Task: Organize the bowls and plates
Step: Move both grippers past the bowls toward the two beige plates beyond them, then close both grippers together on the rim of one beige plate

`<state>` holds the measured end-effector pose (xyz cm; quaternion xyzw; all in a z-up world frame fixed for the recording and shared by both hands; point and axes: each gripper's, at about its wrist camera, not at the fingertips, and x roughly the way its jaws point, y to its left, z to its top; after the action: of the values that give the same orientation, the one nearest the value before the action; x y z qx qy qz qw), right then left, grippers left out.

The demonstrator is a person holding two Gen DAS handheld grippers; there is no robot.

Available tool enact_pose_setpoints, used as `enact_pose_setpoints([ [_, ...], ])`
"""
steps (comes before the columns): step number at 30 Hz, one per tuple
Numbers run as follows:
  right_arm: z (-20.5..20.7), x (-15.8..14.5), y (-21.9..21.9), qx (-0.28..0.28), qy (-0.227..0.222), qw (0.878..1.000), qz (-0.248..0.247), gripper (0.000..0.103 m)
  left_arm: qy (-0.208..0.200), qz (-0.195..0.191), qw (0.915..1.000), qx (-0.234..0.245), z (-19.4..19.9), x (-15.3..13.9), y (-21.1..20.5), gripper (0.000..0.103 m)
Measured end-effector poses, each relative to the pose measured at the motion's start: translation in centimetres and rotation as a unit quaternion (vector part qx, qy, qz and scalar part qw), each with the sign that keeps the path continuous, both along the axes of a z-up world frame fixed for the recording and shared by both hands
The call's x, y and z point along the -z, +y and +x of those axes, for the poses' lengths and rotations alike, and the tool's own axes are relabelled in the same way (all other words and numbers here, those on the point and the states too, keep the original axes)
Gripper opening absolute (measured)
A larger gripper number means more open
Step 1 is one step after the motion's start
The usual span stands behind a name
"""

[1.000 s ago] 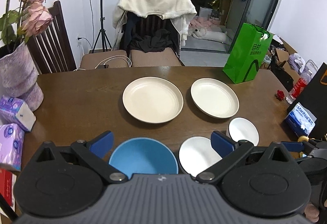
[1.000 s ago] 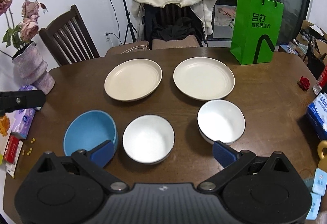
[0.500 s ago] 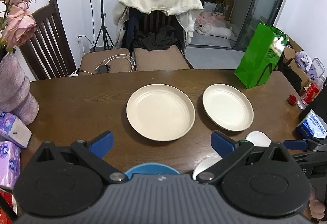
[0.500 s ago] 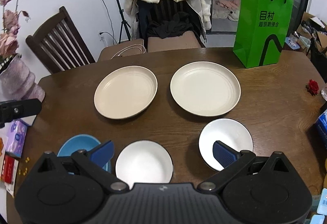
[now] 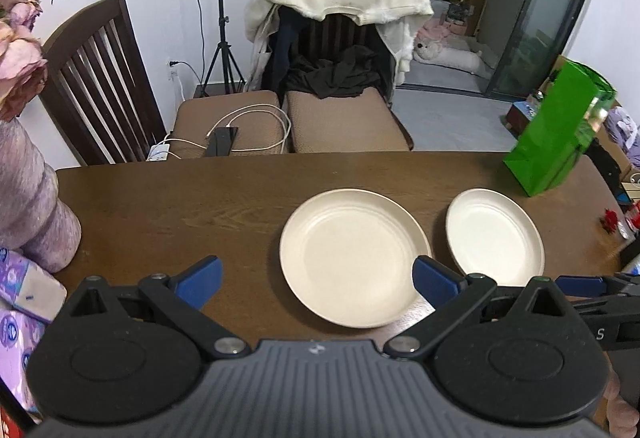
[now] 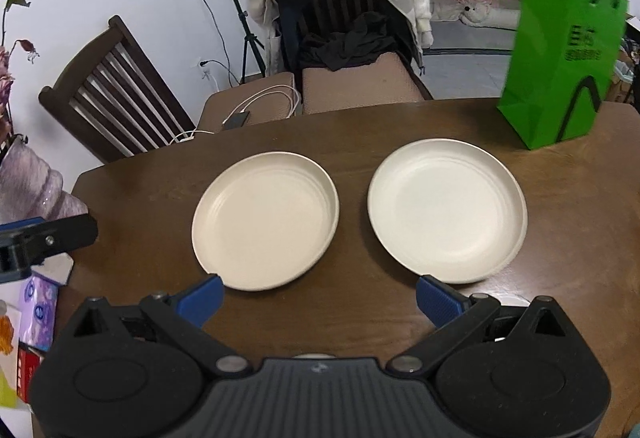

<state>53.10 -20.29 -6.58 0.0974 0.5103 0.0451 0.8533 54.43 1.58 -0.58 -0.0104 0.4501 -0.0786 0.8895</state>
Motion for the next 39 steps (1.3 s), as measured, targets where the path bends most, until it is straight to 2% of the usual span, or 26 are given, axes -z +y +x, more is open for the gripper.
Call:
enact_pose_setpoints([
  [13, 6.9, 3.5, 2.6, 0.010, 0.015, 1.000, -0.006, 0.103, 0.026, 0.025, 0.9988, -0.034, 8.2, 4.3, 0.9, 0.103],
  [18, 7.9, 5.7, 2.6, 0.022, 0.019, 1.000, -0.003, 0.102, 0.046, 0.030, 0.9974, -0.047, 10.1, 7.0, 1.3, 0.103],
  [24, 8.6, 8.4, 2.3, 0.030, 0.030, 0.999, -0.003, 0.095, 0.067, 0.030, 0.9958, -0.054, 11.2, 10.3, 2.0, 0.103],
  [26, 8.7, 9.1, 2.3, 0.031, 0.031, 0.999, 0.002, 0.087, 0.074, 0.028, 0.9953, -0.056, 11.4, 11.1, 2.3, 0.103],
  [29, 9.0, 10.2, 2.2, 0.034, 0.034, 0.999, 0.006, 0.084, 0.084, 0.026, 0.9945, -0.058, 11.7, 12.3, 2.7, 0.103],
  [31, 9.2, 10.7, 2.3, 0.036, 0.035, 0.999, 0.012, 0.075, 0.089, 0.024, 0.9941, -0.058, 11.8, 13.2, 2.8, 0.103],
  [36, 9.6, 12.2, 2.2, 0.040, 0.045, 0.998, 0.012, 0.066, 0.100, 0.015, 0.9935, -0.054, 12.2, 14.9, 2.7, 0.101],
  [39, 9.8, 13.1, 2.0, 0.047, 0.050, 0.997, 0.017, 0.054, 0.104, 0.012, 0.9932, -0.050, 12.4, 15.6, 2.6, 0.095],
])
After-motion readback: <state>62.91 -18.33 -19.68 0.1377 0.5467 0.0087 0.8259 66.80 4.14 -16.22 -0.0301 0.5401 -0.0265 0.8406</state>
